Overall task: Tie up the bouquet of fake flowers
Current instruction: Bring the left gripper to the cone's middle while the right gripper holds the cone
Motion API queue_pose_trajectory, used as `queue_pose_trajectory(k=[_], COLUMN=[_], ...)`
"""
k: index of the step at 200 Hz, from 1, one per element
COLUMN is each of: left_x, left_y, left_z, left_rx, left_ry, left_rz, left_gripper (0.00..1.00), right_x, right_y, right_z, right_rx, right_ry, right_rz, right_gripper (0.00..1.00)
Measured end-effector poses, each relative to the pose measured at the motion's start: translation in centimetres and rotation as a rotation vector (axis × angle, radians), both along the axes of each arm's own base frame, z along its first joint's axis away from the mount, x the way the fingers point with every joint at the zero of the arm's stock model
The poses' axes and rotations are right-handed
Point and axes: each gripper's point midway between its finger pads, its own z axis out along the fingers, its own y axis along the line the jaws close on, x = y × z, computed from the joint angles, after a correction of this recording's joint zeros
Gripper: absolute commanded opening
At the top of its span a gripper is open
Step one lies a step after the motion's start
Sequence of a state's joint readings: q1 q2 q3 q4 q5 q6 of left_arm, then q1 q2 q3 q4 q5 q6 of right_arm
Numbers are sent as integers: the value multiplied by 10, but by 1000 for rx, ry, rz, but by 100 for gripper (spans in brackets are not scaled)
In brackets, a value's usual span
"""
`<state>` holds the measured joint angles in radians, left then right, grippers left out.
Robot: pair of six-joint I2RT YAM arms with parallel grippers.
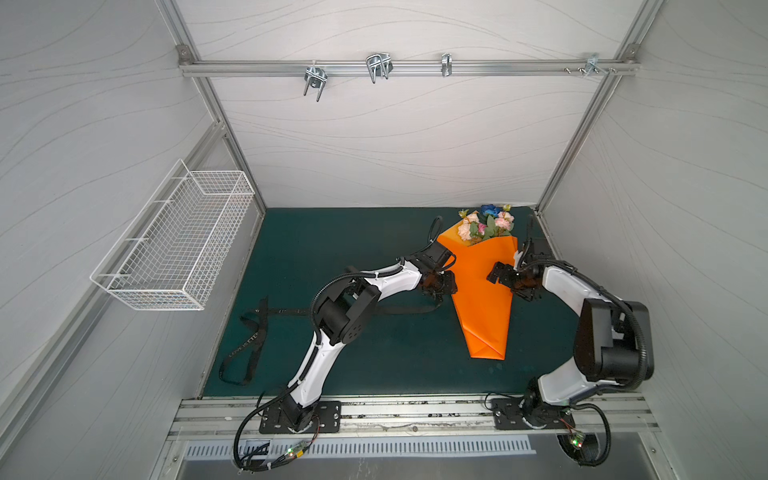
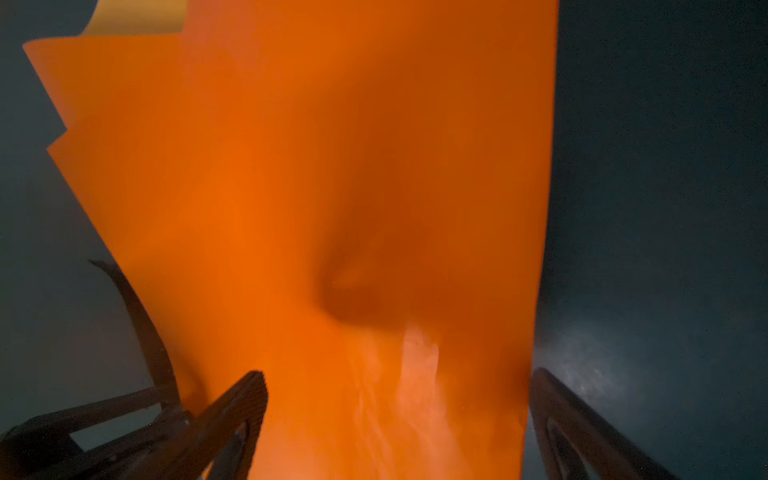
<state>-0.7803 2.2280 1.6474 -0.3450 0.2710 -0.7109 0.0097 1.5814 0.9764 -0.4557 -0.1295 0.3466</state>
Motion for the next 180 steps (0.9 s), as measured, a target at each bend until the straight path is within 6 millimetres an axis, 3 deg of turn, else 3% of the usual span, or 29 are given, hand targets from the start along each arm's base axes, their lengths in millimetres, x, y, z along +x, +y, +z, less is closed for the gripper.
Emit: queue_pose_trajectory(k=[64,104,155,180], left_x=[1,2,1,-1], left_y=[-10,-18,-19,-21], left_z=[-14,-15,-15,-16], left_rx=[-35,-70,-82,-93], left_ry=[57,76,88,103], left_rz=[20,22,25,28], left_gripper=[9,7,7,3], right_x=[2,-6,-12,-18], right_y=[21,12,-26,-15], right_z=[-14,-16,-9,-20], right_rx=[-32,-104,-122,-47], right_ry=[51,80,82,104], right_rz=[80,66,-40,-18], right_gripper=[99,99,99,99])
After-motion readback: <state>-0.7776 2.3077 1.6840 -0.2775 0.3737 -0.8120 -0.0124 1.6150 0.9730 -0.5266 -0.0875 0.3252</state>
